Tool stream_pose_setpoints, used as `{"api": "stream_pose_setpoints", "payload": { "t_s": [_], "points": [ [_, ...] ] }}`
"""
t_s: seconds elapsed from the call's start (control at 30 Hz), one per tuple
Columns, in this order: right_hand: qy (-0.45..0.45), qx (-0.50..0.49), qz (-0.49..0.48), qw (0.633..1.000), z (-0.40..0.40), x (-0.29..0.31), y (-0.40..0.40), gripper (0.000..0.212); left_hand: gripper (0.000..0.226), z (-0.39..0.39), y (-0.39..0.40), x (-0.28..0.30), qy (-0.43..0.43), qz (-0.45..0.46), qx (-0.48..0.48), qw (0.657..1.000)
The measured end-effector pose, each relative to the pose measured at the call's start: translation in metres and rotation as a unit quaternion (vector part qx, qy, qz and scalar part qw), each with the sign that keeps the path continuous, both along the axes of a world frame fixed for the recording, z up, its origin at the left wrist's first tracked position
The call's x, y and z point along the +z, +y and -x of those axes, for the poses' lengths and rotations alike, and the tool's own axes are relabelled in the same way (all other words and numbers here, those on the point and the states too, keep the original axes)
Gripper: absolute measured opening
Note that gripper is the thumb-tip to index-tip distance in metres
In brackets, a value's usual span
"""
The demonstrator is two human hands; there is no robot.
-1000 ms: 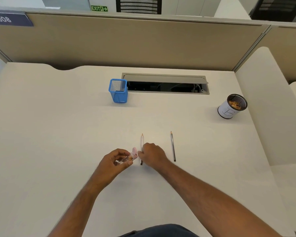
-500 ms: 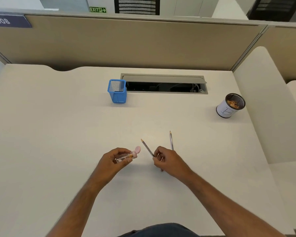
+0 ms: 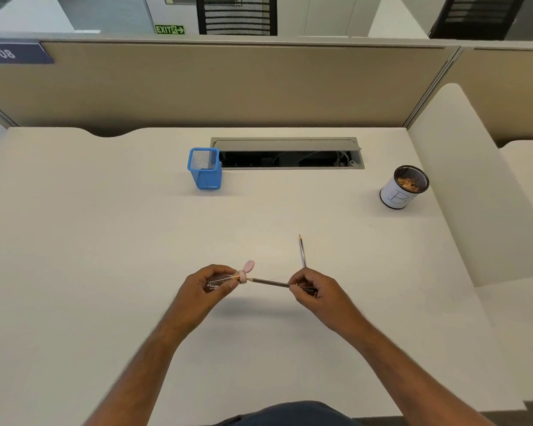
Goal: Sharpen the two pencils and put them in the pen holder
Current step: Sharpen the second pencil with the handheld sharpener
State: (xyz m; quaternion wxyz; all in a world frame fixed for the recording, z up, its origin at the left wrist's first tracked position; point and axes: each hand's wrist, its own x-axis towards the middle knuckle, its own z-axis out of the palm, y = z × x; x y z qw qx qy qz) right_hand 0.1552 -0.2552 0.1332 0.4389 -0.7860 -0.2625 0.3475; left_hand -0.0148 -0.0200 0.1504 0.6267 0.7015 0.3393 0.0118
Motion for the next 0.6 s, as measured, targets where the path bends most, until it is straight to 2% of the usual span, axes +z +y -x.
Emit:
{"api": "stream_pose_setpoints", "payload": {
  "t_s": [0.6],
  "points": [
    [-0.096,-0.015,-0.075,0.992,0.009,0.022,-0.003,0.013,0.016,0.011,-0.003,0.021,-0.023,0.018,-0.065,0.997]
  ]
}}
